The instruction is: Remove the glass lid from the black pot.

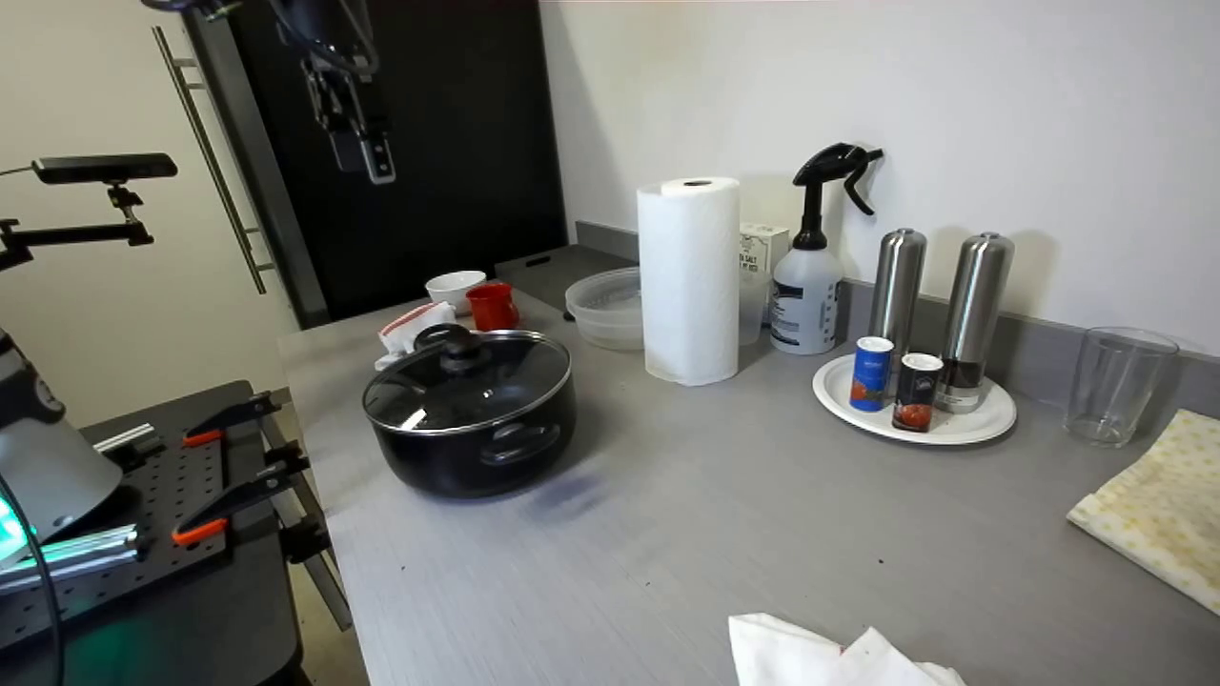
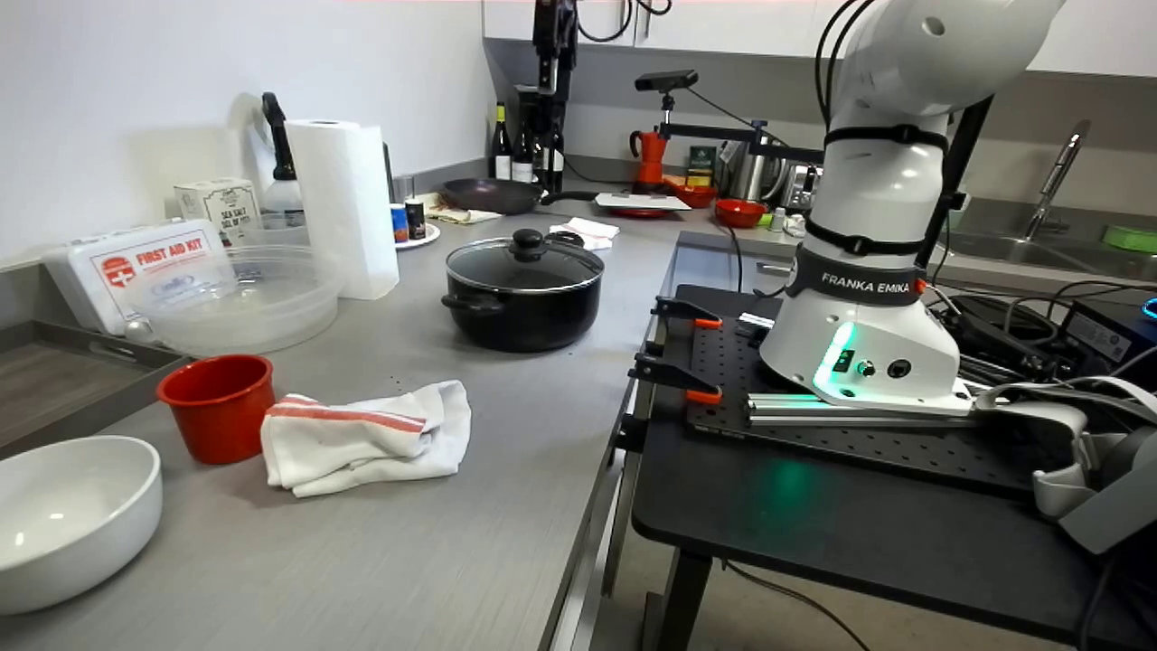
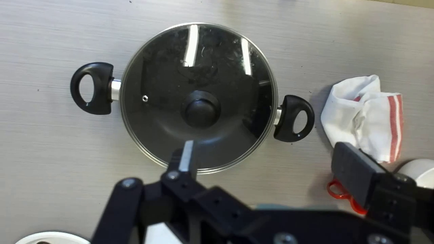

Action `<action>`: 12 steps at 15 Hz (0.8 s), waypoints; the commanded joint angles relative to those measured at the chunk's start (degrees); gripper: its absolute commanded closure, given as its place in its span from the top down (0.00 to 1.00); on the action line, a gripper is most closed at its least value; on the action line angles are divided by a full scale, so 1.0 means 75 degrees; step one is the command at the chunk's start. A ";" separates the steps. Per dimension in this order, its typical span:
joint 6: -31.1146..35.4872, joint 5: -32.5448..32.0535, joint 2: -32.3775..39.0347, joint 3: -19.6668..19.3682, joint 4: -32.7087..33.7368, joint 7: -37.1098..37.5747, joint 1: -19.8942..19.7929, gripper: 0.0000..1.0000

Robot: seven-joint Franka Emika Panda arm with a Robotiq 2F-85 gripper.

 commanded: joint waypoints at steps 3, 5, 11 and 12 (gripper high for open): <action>0.0629 -0.0013 0.1811 0.0032 0.0911 0.0207 -0.0255 1.00; 0.0731 0.0037 0.2359 0.0017 0.1201 0.0212 -0.0343 1.00; 0.1081 0.0240 0.3738 0.0060 0.1757 0.0053 -0.0573 1.00; 0.1185 0.0305 0.3889 0.0075 0.1755 -0.0014 -0.0602 1.00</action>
